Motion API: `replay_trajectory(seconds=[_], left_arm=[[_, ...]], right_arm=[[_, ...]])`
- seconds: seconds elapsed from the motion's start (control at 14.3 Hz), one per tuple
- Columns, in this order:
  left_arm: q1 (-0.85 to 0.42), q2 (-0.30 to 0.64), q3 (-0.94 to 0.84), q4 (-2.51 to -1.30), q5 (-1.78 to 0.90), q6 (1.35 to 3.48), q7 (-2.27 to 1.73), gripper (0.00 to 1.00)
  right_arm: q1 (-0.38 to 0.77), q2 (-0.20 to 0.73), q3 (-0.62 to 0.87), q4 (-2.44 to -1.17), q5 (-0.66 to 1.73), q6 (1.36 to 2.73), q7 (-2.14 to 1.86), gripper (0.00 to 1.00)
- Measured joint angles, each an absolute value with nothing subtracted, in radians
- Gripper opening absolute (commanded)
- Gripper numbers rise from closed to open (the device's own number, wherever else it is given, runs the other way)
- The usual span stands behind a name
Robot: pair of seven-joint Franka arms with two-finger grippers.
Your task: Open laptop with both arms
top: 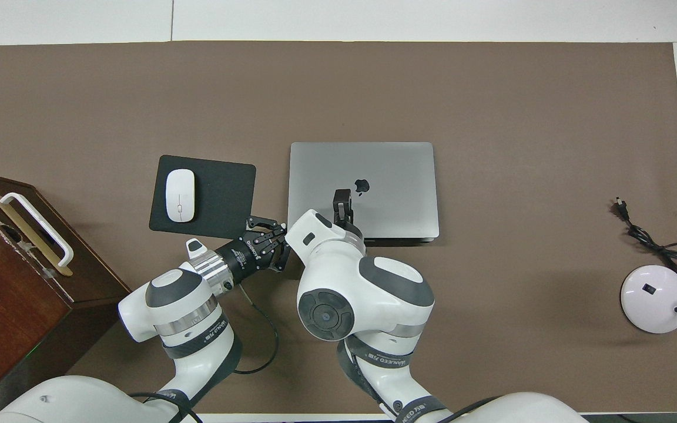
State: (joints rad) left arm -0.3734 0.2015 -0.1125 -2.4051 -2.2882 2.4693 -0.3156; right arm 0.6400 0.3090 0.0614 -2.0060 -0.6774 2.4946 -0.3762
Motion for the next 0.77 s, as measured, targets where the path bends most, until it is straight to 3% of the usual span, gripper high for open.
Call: replay_trajectory(seconds=[0.77], left_arm=[[-0.373, 0.212, -0.102, -2.413, -2.309, 2.424, -0.269, 0.00]], right_arm=[[0.639, 0.309, 0.059, -2.004, -0.731, 2.509, -0.376, 1.00]])
